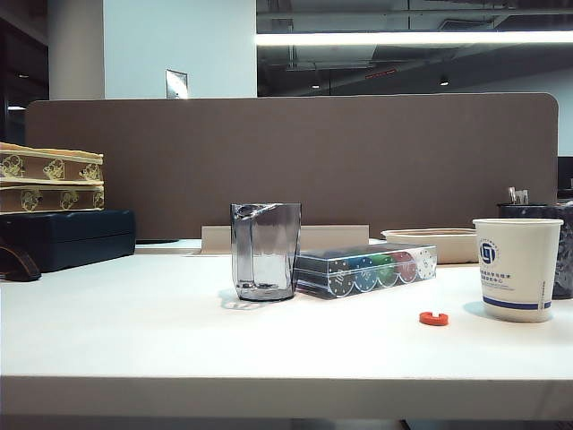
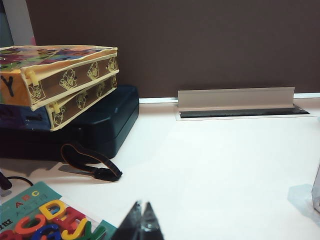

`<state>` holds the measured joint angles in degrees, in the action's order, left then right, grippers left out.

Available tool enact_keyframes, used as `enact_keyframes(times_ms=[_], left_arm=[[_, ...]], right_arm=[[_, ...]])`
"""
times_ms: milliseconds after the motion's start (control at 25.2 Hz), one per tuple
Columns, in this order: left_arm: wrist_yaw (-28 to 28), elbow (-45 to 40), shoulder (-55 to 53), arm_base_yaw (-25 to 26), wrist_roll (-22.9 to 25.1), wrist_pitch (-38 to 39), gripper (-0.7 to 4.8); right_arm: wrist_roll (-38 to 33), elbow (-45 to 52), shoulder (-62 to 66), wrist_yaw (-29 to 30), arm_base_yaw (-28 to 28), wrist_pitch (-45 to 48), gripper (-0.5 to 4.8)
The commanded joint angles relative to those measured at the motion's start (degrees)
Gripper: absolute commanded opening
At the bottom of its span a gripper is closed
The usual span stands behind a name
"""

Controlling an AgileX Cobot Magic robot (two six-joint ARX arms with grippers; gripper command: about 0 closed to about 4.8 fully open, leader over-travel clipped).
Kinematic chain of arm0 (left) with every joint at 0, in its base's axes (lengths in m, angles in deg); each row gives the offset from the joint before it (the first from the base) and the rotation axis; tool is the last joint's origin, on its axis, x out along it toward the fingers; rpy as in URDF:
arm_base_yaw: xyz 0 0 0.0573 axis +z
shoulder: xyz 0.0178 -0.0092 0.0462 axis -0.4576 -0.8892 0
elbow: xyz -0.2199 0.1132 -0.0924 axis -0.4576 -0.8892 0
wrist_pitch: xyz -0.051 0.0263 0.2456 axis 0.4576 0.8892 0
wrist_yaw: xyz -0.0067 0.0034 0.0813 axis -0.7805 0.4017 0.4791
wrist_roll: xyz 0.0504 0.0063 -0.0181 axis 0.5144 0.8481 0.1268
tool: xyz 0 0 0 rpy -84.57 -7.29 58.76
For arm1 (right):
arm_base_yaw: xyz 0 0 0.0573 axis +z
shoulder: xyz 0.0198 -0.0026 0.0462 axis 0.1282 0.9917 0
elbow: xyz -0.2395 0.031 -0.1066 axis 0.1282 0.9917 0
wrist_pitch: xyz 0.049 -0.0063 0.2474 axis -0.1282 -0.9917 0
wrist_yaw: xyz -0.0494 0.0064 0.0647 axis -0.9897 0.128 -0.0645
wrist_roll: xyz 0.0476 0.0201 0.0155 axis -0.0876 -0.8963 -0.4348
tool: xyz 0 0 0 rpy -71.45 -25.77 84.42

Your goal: Pick up the letter "c" and put it in the paper cup.

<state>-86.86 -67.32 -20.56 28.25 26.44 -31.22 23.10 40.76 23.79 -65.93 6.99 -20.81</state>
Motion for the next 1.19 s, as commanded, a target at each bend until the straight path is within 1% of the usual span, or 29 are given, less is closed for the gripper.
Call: enact_keyframes(times_ms=[40,515,555,674,1189], left_arm=[[0.0,0.2,0.0,0.1,0.0,-0.5,-0.05],[0.0,0.2,0.0,0.1,0.0,-0.5,-0.05],[0.0,0.2,0.0,0.1,0.0,-0.5,-0.05],[0.0,0.2,0.0,0.1,0.0,-0.5,-0.05],[0.0,0.2,0.0,0.1,0.0,-0.6,-0.05]], right_arm=[[-0.3,0.3,0.0,-0.3,0.0,0.9,-0.01],[-0.3,0.3,0.0,-0.2,0.0,1.1,-0.01],[-0.3,0.3,0.0,0.5,0.0,1.4,-0.01],[-4.0,0.3,0.0,0.6,0.0,3.3,-0.01],[-3.9,0.2,0.0,0.6,0.0,5.6,-0.01]])
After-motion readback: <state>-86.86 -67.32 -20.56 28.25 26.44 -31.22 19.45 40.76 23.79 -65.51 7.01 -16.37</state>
